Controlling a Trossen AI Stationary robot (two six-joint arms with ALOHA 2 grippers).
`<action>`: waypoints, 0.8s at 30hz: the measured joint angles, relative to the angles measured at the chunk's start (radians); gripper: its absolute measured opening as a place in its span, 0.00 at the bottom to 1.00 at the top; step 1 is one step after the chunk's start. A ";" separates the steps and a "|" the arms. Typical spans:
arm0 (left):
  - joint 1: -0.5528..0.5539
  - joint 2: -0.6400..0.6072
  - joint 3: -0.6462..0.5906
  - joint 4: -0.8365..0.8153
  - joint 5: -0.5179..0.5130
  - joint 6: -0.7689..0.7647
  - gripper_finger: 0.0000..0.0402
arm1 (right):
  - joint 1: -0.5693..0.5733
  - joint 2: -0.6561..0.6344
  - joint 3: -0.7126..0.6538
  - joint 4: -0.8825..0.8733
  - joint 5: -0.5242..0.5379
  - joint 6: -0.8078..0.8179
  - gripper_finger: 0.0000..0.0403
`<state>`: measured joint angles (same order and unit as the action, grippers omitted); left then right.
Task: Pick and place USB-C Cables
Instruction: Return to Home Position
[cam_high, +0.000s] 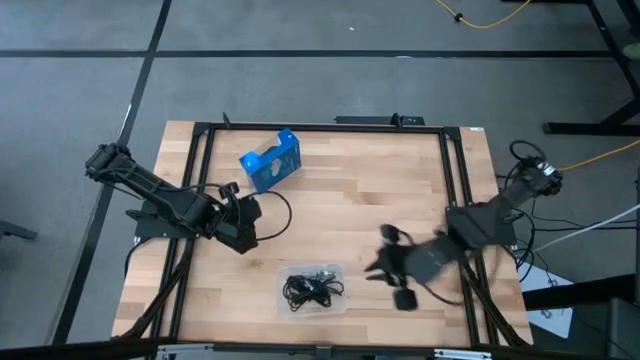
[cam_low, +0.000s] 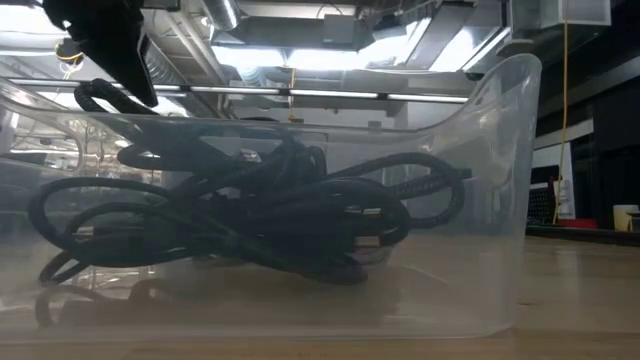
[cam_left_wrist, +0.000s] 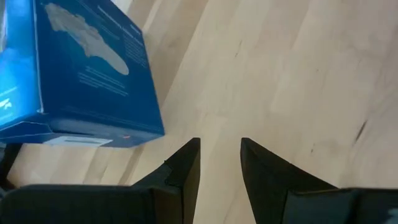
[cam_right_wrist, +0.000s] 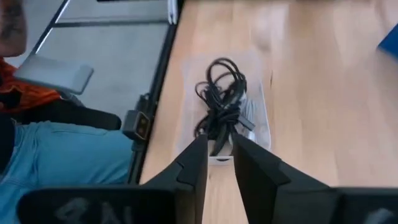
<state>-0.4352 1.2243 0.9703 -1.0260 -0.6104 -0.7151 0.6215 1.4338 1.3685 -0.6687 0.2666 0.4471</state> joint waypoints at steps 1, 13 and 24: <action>0.000 -0.012 0.000 0.004 0.000 0.005 0.27 | 0.039 -0.016 0.000 -0.007 0.051 0.002 0.20; 0.035 -0.230 -0.184 0.429 0.117 0.376 0.27 | 0.261 -0.246 -0.433 0.421 0.134 -0.125 0.20; 0.221 -0.597 -0.481 0.779 0.354 0.606 0.27 | 0.256 -0.720 -0.912 0.875 0.001 -0.312 0.20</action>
<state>-0.2142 0.6274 0.4894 -0.2466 -0.2560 -0.1093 0.8776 0.7140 0.4566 0.2063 0.2672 0.1353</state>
